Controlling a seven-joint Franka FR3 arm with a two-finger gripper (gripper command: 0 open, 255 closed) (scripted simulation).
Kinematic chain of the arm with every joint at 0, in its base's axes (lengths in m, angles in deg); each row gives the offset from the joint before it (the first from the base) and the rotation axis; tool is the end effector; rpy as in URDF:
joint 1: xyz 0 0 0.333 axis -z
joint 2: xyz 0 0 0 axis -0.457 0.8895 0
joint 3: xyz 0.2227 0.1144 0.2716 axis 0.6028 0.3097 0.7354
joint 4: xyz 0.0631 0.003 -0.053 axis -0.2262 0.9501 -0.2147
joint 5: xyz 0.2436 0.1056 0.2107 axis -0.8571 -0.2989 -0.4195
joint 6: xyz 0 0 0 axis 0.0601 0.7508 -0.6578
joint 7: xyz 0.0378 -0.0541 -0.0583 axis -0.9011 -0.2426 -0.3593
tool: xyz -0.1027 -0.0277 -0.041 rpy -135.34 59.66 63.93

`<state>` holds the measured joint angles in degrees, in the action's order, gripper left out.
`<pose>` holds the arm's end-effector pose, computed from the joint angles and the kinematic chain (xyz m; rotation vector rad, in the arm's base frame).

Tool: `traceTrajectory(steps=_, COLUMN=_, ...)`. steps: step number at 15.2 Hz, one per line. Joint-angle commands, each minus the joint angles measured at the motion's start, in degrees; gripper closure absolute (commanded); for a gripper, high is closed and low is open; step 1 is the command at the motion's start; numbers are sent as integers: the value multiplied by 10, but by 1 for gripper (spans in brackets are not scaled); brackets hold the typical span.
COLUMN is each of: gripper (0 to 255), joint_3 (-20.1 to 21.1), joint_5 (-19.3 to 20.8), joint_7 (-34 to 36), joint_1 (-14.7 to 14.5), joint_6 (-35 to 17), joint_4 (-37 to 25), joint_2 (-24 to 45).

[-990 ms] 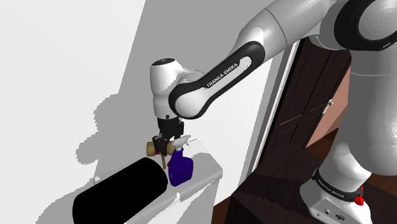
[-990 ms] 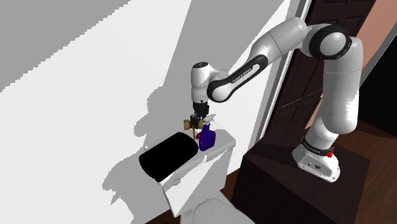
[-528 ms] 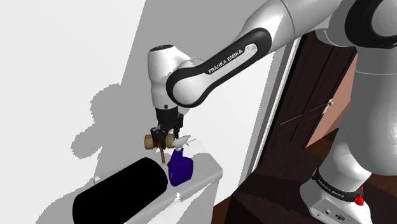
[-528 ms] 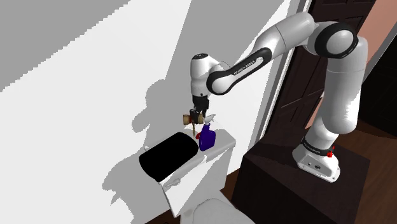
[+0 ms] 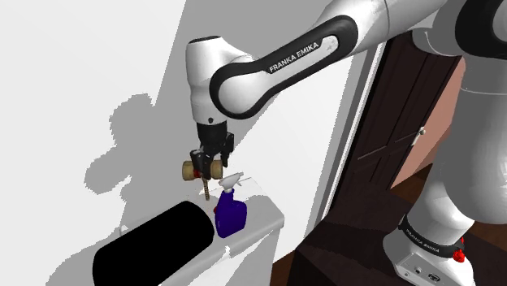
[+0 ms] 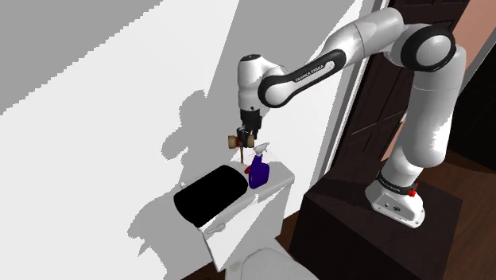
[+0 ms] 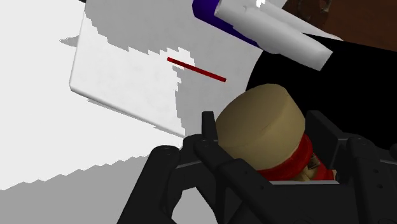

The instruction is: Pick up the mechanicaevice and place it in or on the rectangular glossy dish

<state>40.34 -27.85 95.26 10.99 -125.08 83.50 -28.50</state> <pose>0.4689 0.3380 0.4651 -3.1127 -0.3230 0.0202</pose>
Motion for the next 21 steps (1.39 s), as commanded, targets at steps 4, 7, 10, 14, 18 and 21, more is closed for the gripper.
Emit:
traceTrajectory(steps=4, gripper=255, joint_3=10, joint_5=21, joint_7=47, joint_1=-37, joint_6=50, joint_4=-96, joint_2=50)
traceTrajectory(steps=7, gripper=255, joint_3=14, joint_5=39, joint_7=79, joint_1=-70, joint_6=89, joint_4=-179, joint_2=98)
traceTrajectory(steps=10, gripper=255, joint_3=15, joint_5=58, joint_7=107, joint_1=-108, joint_6=134, joint_4=-277, joint_2=153)
traceTrajectory(steps=14, gripper=255, joint_3=10, joint_5=79, joint_7=131, joint_1=-161, joint_6=200, joint_4=-420, joint_2=232)
traceTrajectory(steps=18, gripper=255, joint_3=9, joint_5=80, joint_7=133, joint_1=-157, joint_6=170, joint_4=-389, joint_2=232)
traceTrajectory(steps=21, gripper=255, joint_3=8, joint_5=81, joint_7=135, joint_1=-154, joint_6=148, joint_4=-369, joint_2=234)
